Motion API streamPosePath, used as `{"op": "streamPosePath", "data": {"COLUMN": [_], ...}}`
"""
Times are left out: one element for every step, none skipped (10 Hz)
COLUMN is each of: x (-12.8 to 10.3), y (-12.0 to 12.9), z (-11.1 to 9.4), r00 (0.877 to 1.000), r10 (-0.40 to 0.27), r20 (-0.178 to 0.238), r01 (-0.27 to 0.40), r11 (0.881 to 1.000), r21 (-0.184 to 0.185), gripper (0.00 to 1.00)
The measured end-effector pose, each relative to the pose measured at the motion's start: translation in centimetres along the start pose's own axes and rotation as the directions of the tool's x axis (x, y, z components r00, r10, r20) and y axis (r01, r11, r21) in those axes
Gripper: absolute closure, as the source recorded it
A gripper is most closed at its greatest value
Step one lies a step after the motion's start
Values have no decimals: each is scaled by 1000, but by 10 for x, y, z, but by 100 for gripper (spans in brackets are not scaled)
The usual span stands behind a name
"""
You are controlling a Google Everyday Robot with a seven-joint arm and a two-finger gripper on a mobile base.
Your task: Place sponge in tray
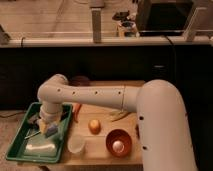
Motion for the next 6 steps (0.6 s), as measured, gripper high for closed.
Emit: {"op": "streamPosePath", "data": {"x": [0,1,1,1,2,3], "y": [-1,-5,-5,-6,-7,-6], "z": [1,2,2,2,1,-1], "r00": [1000,1000,1000,1000,1000,1000], "r10": [-5,-13,-15,-16,-18,-12], "r20": [3,7,9,10,8,-2], "r01": [5,13,15,16,18,12], "r11": [1000,1000,1000,1000,1000,1000], "r21": [1,2,2,1,-1,-10], "gripper": [20,20,20,20,20,20]}}
